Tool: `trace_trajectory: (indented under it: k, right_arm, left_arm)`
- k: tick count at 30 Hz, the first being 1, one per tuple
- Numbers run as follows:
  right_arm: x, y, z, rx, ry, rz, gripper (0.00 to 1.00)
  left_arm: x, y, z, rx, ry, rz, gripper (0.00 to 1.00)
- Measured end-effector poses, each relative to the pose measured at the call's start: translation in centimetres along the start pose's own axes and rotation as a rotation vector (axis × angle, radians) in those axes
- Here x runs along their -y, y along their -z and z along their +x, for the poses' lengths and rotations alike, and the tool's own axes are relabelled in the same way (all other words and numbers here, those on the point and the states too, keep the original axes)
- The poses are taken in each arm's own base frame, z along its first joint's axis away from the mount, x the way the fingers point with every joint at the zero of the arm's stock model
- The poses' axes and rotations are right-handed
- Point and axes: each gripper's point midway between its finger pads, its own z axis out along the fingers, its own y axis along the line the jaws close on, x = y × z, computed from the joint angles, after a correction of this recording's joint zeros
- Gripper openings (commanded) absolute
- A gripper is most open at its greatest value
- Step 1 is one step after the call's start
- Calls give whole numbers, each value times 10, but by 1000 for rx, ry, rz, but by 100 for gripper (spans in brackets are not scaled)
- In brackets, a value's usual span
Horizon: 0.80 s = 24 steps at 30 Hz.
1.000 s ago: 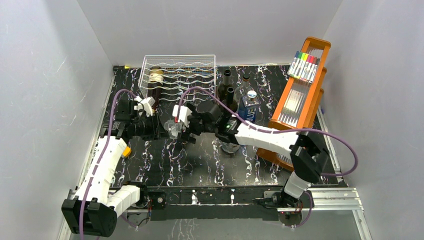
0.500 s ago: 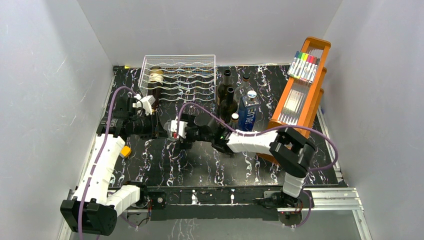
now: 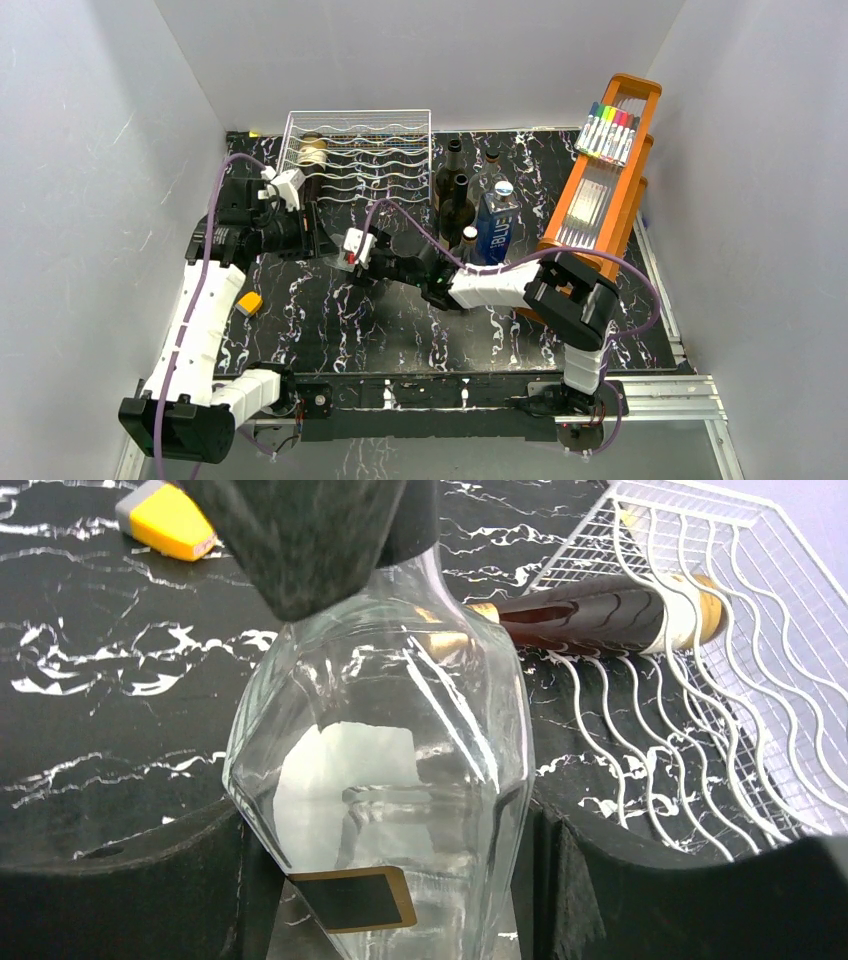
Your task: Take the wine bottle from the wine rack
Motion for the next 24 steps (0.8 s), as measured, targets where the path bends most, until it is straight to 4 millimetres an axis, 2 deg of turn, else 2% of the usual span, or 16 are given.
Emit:
trace_trajectory:
  k: [3, 5, 6, 8, 15, 18, 24]
  right_arm:
    - [2, 4, 0, 22, -60, 38, 43]
    - [4, 7, 0, 30, -104, 60, 43]
    - [4, 8, 0, 32, -126, 67, 43]
    - [6, 11, 0, 39, -166, 84, 43]
    - [4, 17, -1, 52, -263, 98, 44]
    - [3, 17, -2, 53, -279, 99, 44]
    - [3, 17, -2, 53, -299, 99, 46]
  left_arm:
    - [8, 6, -12, 60, -41, 26, 58]
    - [13, 10, -19, 104, -68, 40, 83]
    - [15, 13, -23, 130, -82, 47, 88]
    - [20, 17, -30, 178, -109, 63, 89]
    - [20, 9, -38, 253, -142, 92, 72]
    - [21, 5, -42, 265, -158, 99, 61]
    - [35, -4, -45, 272, -231, 115, 42]
